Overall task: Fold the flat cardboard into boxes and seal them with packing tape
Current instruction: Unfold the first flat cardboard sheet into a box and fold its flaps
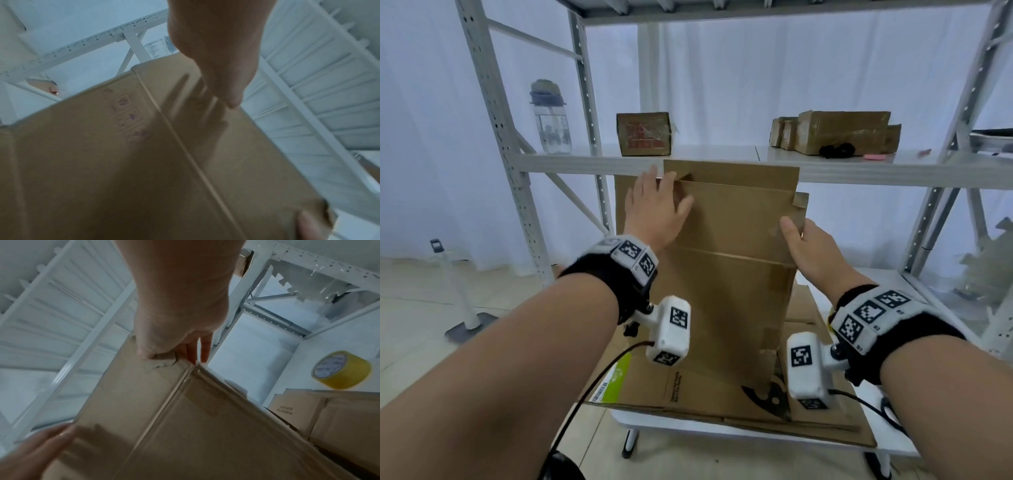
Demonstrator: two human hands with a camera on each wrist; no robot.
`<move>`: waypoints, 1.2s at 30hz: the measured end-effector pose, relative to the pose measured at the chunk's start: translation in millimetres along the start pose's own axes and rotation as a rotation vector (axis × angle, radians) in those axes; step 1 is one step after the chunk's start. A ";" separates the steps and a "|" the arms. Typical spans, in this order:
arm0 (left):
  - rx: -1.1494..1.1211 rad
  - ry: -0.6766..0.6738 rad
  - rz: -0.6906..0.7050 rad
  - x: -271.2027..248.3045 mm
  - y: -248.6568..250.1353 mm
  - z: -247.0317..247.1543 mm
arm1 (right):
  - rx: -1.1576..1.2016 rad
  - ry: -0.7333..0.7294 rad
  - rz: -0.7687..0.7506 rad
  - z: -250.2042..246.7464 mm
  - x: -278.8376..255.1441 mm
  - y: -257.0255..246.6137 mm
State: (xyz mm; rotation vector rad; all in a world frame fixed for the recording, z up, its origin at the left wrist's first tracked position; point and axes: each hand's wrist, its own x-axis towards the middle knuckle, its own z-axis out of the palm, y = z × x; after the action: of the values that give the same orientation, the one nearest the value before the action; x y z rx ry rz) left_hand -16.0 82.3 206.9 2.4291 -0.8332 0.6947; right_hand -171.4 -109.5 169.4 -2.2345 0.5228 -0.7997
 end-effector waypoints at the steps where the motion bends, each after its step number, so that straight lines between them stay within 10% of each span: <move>1: 0.002 -0.059 0.011 -5.2 -4.8 7.0 | 0.007 0.012 0.008 2.3 1.4 0.1; 18: -0.896 -0.019 -0.343 -21.4 -70.0 49.2 | 0.138 0.499 0.169 24.7 10.1 22.7; 26: -0.530 0.048 -0.425 -27.6 -62.7 52.5 | -0.271 0.312 0.134 34.7 16.9 11.2; 31: 0.039 -0.118 -0.194 -28.8 -44.0 47.6 | -0.523 0.175 0.037 45.4 14.5 13.4; 36: 0.133 -0.318 -0.013 -12.3 -23.6 49.4 | -0.726 0.072 0.013 39.1 18.1 5.8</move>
State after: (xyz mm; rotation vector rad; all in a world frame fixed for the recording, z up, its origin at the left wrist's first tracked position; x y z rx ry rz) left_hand 6.2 75.6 155.8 2.7066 -0.9155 0.3722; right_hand -132.8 -105.0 150.1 -2.8541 0.9837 -0.7619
